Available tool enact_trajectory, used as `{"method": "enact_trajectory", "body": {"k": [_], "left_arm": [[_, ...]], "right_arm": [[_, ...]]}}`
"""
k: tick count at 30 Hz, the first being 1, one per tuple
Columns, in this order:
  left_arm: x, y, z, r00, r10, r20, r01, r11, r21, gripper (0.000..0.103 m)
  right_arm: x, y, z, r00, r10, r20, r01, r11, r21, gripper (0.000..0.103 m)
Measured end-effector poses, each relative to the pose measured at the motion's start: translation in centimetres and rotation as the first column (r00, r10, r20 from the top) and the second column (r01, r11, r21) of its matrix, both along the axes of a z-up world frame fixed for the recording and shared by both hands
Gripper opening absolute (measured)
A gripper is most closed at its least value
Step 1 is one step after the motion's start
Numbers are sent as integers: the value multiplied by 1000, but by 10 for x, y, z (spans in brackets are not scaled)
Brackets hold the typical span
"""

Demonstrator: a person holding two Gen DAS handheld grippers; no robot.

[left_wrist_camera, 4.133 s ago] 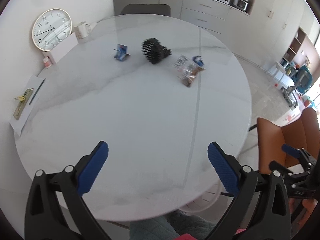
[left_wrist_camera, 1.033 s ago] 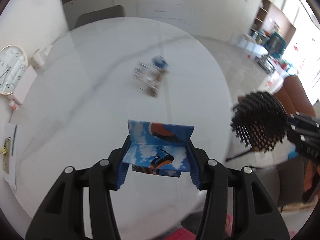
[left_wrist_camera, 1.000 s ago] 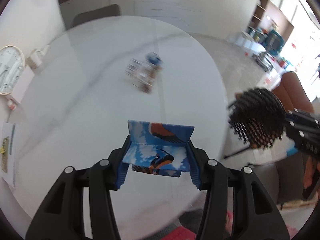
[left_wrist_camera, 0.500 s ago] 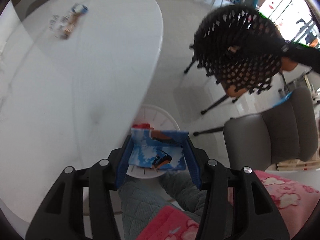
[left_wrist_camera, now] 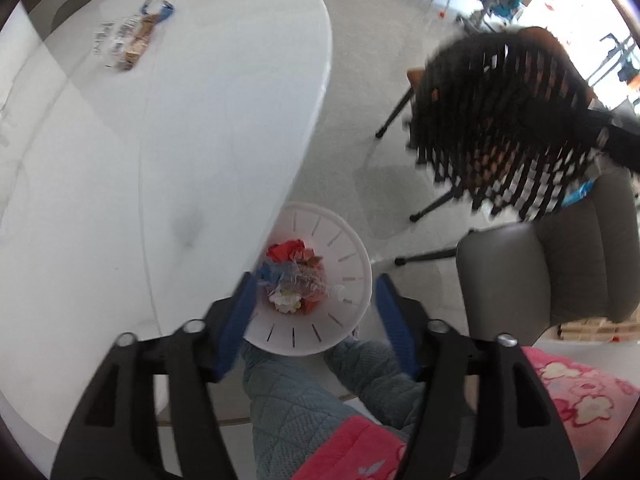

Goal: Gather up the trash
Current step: 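Carry card and black mesh object to the wastebasket and open both tools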

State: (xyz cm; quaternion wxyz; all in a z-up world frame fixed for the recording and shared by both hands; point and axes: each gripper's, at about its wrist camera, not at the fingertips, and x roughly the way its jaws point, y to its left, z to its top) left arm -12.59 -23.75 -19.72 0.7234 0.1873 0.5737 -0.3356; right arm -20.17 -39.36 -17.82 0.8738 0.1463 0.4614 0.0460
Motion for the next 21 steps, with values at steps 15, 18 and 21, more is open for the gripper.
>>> {"method": "enact_trajectory", "body": {"k": [15, 18, 21], "left_arm": [[60, 85, 83, 931, 299, 209, -291, 954, -68, 95], [68, 99, 86, 912, 348, 217, -341, 938, -66, 95], [72, 110, 89, 897, 383, 221, -376, 924, -71, 95]], "right_arm": [[29, 55, -73, 972, 194, -131, -196, 981, -8, 66], [36, 62, -92, 970, 184, -161, -194, 980, -50, 78], [42, 61, -96, 971, 155, -180, -168, 984, -59, 83]]}}
